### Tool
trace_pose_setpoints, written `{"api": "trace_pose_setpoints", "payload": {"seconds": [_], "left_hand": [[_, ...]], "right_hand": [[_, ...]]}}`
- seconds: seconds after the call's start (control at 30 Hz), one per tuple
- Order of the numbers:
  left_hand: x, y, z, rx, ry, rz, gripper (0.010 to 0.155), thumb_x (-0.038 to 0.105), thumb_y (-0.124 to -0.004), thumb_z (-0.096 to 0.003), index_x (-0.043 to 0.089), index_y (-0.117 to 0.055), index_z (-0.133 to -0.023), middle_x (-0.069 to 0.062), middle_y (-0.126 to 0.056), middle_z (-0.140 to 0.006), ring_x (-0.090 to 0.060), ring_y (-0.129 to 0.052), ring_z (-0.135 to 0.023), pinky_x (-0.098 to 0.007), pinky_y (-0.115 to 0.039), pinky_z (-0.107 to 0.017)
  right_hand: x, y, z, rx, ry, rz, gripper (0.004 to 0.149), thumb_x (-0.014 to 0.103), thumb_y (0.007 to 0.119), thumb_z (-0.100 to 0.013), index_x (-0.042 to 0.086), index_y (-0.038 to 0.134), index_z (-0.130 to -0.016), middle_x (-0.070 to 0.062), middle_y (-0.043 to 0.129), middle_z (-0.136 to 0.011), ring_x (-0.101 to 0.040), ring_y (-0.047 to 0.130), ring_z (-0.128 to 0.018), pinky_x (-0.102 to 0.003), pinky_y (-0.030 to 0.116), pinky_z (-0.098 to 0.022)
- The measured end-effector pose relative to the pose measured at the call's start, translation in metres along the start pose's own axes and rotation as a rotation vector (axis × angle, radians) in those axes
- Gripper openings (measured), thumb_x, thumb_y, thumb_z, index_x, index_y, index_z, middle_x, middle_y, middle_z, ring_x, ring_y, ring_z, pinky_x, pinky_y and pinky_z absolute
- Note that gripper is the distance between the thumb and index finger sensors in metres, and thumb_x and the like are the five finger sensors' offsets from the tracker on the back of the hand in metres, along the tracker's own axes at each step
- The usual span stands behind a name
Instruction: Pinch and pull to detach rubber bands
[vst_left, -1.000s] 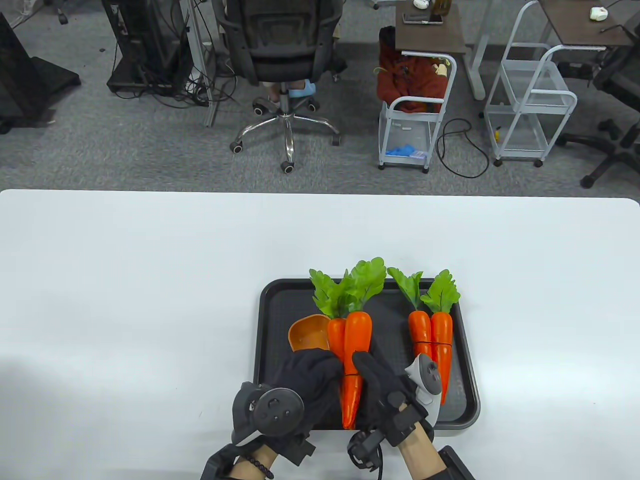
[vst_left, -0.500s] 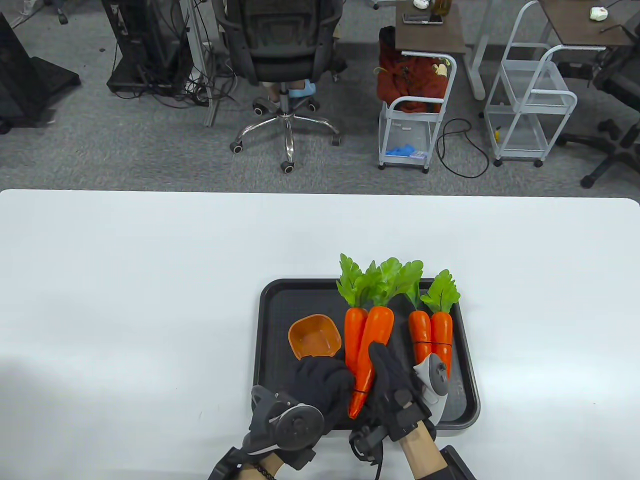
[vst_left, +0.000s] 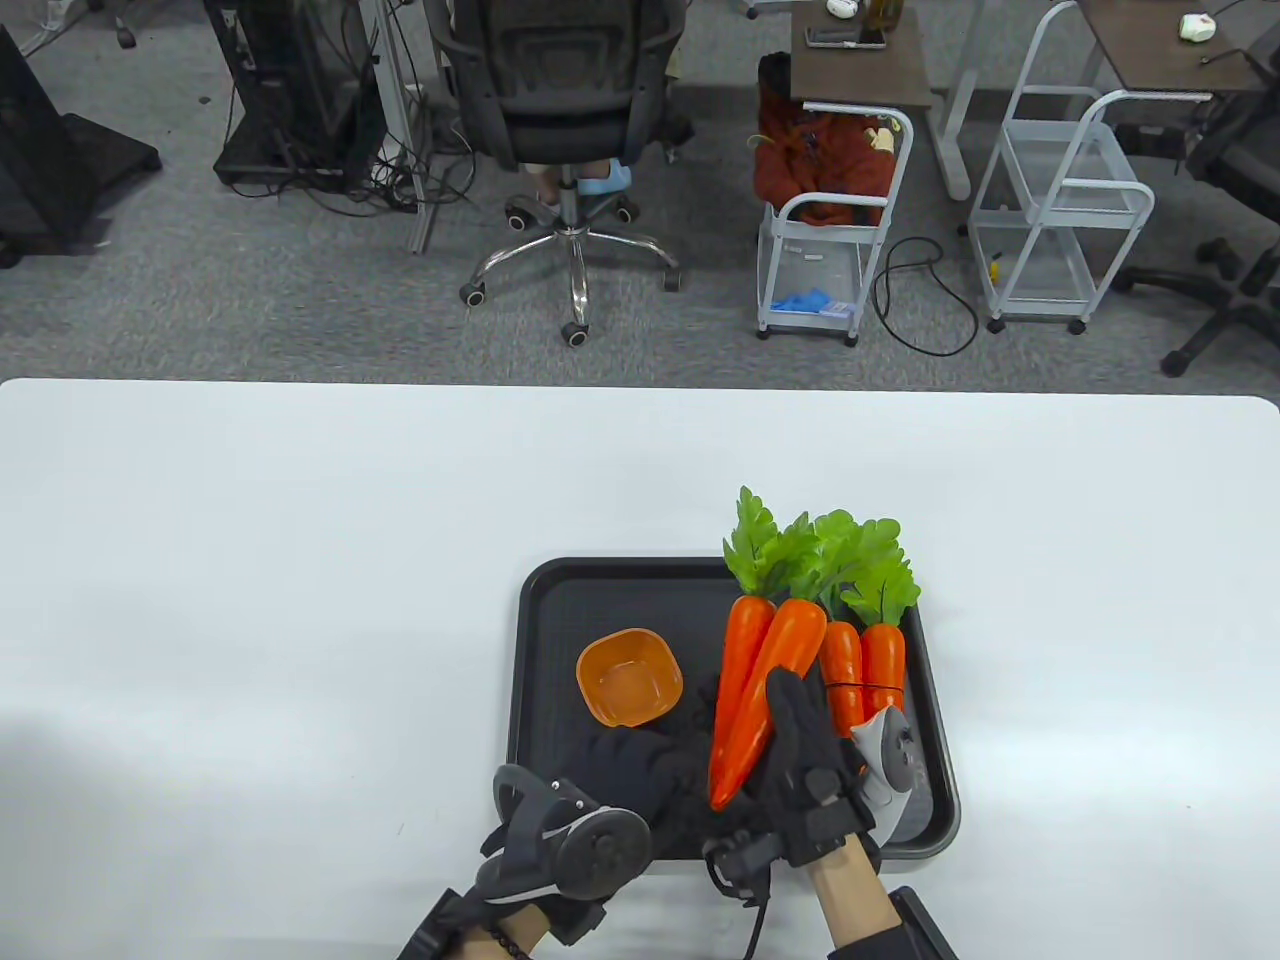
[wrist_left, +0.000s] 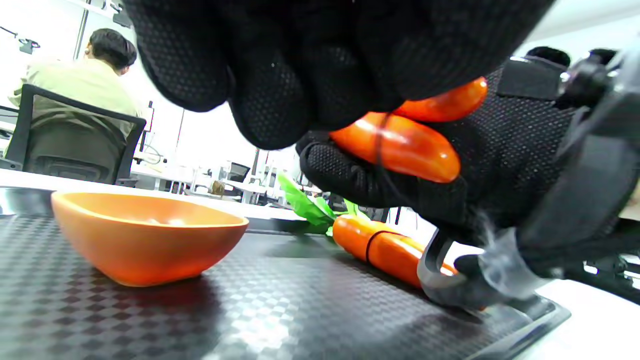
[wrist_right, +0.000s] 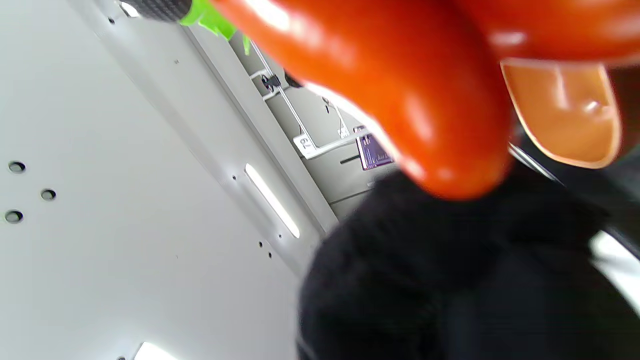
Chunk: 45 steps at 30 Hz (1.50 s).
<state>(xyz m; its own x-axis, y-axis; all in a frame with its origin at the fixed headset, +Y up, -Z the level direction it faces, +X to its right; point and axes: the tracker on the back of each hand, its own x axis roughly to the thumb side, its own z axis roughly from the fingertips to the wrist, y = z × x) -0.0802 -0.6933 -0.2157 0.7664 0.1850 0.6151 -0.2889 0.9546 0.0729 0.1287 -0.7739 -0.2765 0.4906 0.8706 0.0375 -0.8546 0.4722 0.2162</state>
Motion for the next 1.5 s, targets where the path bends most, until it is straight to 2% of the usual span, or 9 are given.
{"api": "trace_pose_setpoints", "payload": {"seconds": [0.23,0.5,0.7,0.9,1.23,1.5], "left_hand": [[-0.021,0.015,-0.015,-0.043,0.06,-0.042,0.039,0.043,-0.075,-0.0474,0.033,-0.084,-0.084,0.003,-0.105,-0.076,-0.019,-0.106,-0.063,-0.047,-0.089,-0.055],[-0.043,0.018,-0.052,-0.074,0.14,-0.16,0.039,0.044,-0.077,-0.0465,0.03,-0.086,-0.082,0.007,-0.108,-0.063,-0.014,-0.109,-0.049,-0.041,-0.093,-0.045],[-0.057,0.008,-0.081,-0.132,0.178,-0.246,0.039,0.043,-0.078,-0.0464,0.029,-0.087,-0.082,0.006,-0.109,-0.061,-0.013,-0.109,-0.047,-0.041,-0.093,-0.044],[-0.064,-0.011,-0.1,-0.19,0.188,-0.357,0.039,0.043,-0.08,-0.0457,0.029,-0.089,-0.08,0.007,-0.11,-0.059,-0.013,-0.109,-0.045,-0.041,-0.093,-0.043],[-0.071,-0.038,-0.114,-0.277,0.179,-0.462,0.036,0.044,-0.084,-0.0441,0.031,-0.093,-0.077,0.007,-0.112,-0.055,-0.013,-0.11,-0.043,-0.041,-0.094,-0.042],[-0.069,-0.048,-0.116,-0.296,0.163,-0.508,0.035,0.044,-0.086,-0.043,0.033,-0.095,-0.075,0.008,-0.113,-0.053,-0.014,-0.11,-0.041,-0.04,-0.094,-0.042]], "right_hand": [[0.003,-0.006,0.0,-0.024,-0.004,0.013,0.087,0.059,0.061,-0.059,0.019,-0.001,-0.105,-0.034,0.017,-0.106,-0.057,0.057,-0.09,-0.063,0.061,-0.063],[0.007,-0.003,0.001,0.001,0.001,0.088,0.087,0.059,0.063,-0.058,0.018,0.002,-0.106,-0.035,0.022,-0.105,-0.057,0.061,-0.087,-0.058,0.066,-0.061],[0.009,-0.004,0.002,-0.002,0.0,0.094,0.088,0.059,0.063,-0.058,0.018,0.003,-0.106,-0.035,0.023,-0.105,-0.057,0.061,-0.086,-0.058,0.067,-0.06],[0.008,-0.006,0.002,-0.004,0.005,0.109,0.086,0.059,0.064,-0.058,0.018,0.005,-0.106,-0.035,0.023,-0.105,-0.057,0.062,-0.086,-0.058,0.067,-0.06],[0.008,-0.007,0.002,-0.006,0.012,0.114,0.087,0.059,0.064,-0.057,0.018,0.006,-0.106,-0.035,0.024,-0.105,-0.057,0.062,-0.086,-0.058,0.068,-0.06],[0.008,-0.007,0.002,-0.005,0.014,0.115,0.087,0.059,0.064,-0.057,0.018,0.006,-0.107,-0.035,0.024,-0.105,-0.058,0.062,-0.086,-0.058,0.068,-0.06]]}}
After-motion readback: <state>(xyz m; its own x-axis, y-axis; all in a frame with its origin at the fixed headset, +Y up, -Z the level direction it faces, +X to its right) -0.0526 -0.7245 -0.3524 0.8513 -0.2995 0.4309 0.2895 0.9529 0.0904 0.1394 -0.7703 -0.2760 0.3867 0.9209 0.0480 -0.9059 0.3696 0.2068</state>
